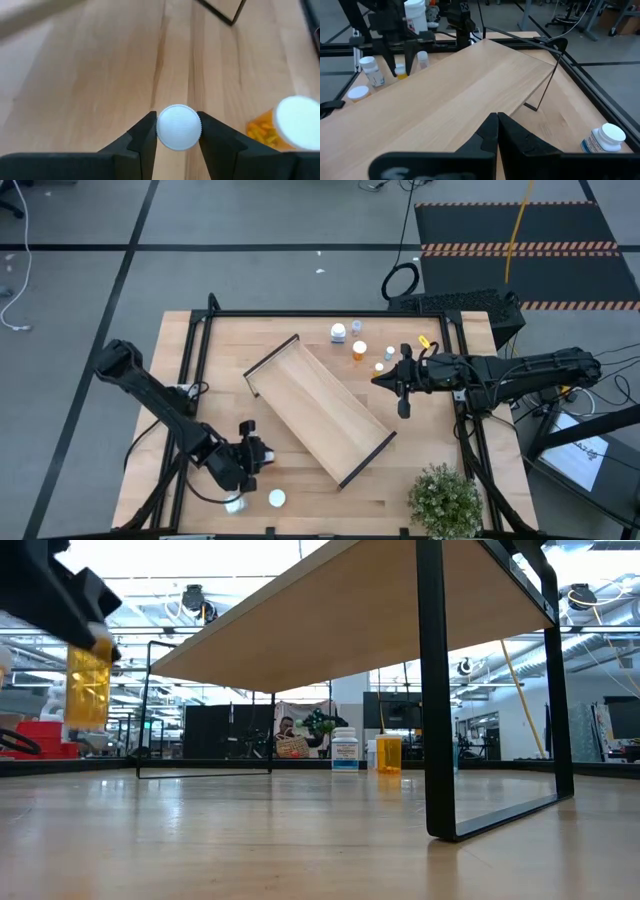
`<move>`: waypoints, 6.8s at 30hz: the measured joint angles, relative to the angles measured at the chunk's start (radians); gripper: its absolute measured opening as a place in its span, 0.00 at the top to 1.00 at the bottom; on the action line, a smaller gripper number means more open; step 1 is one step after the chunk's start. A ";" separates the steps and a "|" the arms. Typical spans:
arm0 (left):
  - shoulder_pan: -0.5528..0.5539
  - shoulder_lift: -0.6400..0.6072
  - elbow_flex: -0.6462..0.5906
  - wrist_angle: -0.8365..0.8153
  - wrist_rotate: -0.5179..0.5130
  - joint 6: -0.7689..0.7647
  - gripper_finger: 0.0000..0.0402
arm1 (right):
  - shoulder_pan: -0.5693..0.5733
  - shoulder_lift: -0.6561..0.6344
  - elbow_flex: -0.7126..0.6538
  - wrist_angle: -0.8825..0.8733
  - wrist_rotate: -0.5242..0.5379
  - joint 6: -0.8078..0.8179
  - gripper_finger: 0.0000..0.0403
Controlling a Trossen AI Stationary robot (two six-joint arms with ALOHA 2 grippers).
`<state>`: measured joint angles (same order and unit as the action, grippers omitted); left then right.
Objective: Pick and place medicine bottles onto shelf by color
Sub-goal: Put the bottom small orange pill bottle on the shelf, then put the small orange pill bottle on the shelf aligned with the small orange pill bottle
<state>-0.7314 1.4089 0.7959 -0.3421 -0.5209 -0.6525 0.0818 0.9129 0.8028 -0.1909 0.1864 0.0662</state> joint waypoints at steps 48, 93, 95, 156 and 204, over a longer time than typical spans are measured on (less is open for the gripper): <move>0.491 -0.380 0.277 -0.366 0.140 0.360 0.67 | 0.000 0.000 -0.001 -0.005 0.000 -0.068 1.00; 0.947 0.016 0.541 -0.335 0.286 0.585 0.67 | -0.003 0.000 -0.001 -0.001 0.001 -0.106 1.00; 0.954 0.040 0.540 -0.360 0.293 0.577 0.67 | -0.003 0.000 -0.001 -0.001 0.001 -0.106 1.00; 0.956 0.100 0.509 -0.367 0.259 0.495 0.67 | -0.003 0.000 -0.001 -0.002 0.000 -0.108 1.00; 0.726 -0.110 0.510 -0.485 0.053 0.406 0.39 | -0.001 0.000 -0.001 0.003 -0.004 -0.074 1.00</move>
<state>-0.0055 1.2992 1.3064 -0.8275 -0.4682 -0.2466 0.0807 0.9131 0.8019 -0.1875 0.1819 -0.0078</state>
